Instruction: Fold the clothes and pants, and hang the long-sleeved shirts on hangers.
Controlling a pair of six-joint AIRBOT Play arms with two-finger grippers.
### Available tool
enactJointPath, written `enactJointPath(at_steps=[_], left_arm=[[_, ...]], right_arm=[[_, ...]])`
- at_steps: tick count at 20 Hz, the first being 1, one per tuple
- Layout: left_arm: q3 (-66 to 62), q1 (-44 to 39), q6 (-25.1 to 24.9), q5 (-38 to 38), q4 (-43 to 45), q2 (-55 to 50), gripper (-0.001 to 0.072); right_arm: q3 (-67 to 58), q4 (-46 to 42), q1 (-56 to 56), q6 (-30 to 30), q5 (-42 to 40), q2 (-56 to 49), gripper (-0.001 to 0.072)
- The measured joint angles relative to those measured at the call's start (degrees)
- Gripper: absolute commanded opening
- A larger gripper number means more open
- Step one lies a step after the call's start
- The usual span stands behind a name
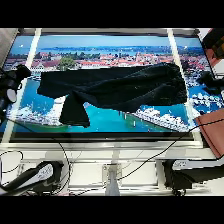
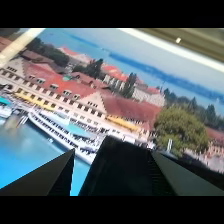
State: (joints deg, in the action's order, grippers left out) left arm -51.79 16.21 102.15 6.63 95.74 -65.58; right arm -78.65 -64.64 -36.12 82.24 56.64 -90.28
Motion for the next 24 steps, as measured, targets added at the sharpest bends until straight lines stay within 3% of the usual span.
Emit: enactJointPath(at_steps=[4, 7, 8, 9, 17, 21, 23, 24], left_arm=[[0.0, 0.0, -1.6, 7.5, 1.8, 8.0, 0.0482], [0.0, 0.0, -1.9, 9.9, 2.3, 11.5, 0.0482], [0.0, 0.0, -2.0, 10.3, 2.4, 12.2, 0.0482], [0.0, 0.0, -2.1, 10.9, 2.4, 12.6, 0.0482], [0.0, 0.0, -2.3, 21.2, -4.1, 13.8, 0.0486], [0.1, -0.2, -2.3, 27.6, -6.7, 13.8, 0.0486], [0.1, -0.4, -2.3, 32.4, -7.3, 13.8, 0.0487], [0.1, -0.5, -3.0, 34.8, -7.6, 13.8, 0.0486]], right_arm=[[5.1, 0.2, -3.4, -4.2, 10.8, -0.6, 0.0541], [11.2, 3.5, -4.8, -7.3, 11.8, -0.7, 0.0540], [13.3, 5.9, -5.0, -8.2, 10.7, -0.8, 0.0524], [15.1, 8.0, -5.1, -8.9, 9.3, -0.8, 0.0440], [23.0, 21.4, -4.1, -12.7, -3.4, -1.5, 0.0427], [23.6, 26.8, -1.4, -15.1, -8.8, -3.4, 0.0299], [23.7, 28.5, -0.2, -17.4, -11.3, -4.0, 0.0082], [23.5, 29.3, 0.3, -18.5, -12.0, -4.1, 0.0046]])
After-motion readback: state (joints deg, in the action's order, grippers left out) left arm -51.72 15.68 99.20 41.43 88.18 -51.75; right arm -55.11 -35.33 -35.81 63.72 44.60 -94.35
